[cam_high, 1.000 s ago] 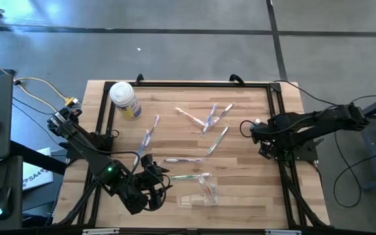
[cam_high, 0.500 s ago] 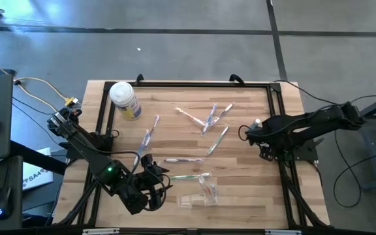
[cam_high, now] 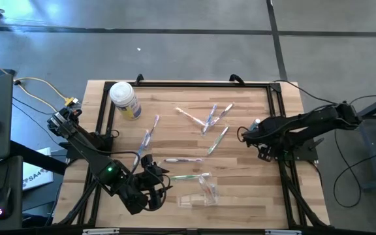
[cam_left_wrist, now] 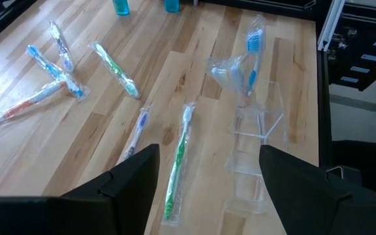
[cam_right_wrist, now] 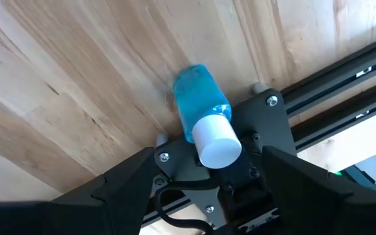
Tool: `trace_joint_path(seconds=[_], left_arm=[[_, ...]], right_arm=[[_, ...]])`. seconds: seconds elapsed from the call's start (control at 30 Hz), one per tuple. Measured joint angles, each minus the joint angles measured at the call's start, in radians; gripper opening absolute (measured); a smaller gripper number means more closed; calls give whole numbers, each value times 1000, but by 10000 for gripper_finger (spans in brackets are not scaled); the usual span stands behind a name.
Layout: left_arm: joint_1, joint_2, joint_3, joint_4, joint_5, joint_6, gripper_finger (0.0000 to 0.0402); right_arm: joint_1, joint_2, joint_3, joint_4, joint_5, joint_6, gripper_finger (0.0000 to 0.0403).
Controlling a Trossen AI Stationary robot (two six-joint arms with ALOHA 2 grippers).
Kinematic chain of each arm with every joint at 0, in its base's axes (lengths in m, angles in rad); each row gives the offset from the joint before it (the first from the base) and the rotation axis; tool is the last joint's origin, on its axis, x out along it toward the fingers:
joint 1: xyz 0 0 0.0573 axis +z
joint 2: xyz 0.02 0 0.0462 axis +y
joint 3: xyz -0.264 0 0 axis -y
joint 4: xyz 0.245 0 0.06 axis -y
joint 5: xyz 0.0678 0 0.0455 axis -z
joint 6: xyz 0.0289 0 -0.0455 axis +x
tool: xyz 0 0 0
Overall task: Pick & Place toothbrushing station
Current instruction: Put the bottom right mouthwash into the transparent bin
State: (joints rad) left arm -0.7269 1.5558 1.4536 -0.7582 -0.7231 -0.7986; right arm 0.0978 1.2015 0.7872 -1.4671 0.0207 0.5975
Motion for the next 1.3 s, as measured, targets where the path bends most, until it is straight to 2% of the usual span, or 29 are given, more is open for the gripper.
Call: trace_joint_path(seconds=[0.63,0.83,1.3], left_arm=[[0,0,0,0,7,-3,261],[0,0,0,0,16,-11,261],[0,0,0,0,26,-18,261]], right_arm=[[-63,0,0,13,5,56,274],[-100,0,0,11,7,64,256],[-100,0,0,10,-24,58,254]])
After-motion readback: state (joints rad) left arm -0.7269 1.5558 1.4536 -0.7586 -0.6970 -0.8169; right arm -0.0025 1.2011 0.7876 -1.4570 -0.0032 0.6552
